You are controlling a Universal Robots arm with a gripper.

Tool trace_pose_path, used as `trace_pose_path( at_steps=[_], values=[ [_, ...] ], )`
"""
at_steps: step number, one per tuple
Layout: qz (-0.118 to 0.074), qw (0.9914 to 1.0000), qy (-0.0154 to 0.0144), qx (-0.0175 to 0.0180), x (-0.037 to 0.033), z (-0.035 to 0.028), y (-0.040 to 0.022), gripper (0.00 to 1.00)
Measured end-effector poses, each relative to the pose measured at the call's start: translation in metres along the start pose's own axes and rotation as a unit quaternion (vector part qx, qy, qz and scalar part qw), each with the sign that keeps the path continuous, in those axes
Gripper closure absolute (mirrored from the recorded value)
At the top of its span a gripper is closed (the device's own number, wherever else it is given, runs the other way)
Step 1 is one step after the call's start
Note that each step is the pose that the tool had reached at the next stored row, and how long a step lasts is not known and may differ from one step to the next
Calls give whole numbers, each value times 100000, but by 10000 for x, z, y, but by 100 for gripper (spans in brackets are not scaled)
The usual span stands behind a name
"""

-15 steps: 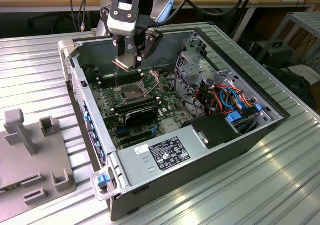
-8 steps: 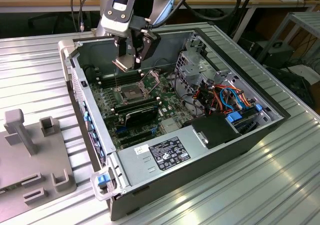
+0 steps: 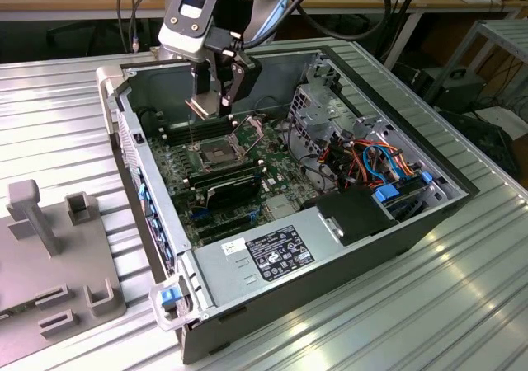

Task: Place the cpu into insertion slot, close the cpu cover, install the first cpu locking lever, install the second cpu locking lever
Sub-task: 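Place the cpu into insertion slot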

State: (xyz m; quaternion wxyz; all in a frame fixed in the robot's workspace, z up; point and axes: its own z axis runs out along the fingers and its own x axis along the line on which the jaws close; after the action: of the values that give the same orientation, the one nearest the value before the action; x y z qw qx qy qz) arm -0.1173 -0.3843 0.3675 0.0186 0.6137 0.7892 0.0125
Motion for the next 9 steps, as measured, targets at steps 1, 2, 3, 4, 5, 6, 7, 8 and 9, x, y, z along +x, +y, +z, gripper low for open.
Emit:
trace_pose_path(
  at_steps=[1,2,3,4,5,6,7,8,9],
  values=[
    [48,100000,-4,1,0,4,0,45],
    [60,100000,-10,6,0,4,0,45],
    [65,100000,-10,7,0,4,0,45],
    [69,100000,-10,6,0,4,0,45],
    [71,100000,-6,2,0,4,0,45],
    [73,100000,-6,0,0,4,0,45],
    [73,100000,-1,-1,0,5,0,45],
    [77,100000,8,-7,0,5,0,45],
    [75,100000,18,-8,0,5,0,45]
  ],
)
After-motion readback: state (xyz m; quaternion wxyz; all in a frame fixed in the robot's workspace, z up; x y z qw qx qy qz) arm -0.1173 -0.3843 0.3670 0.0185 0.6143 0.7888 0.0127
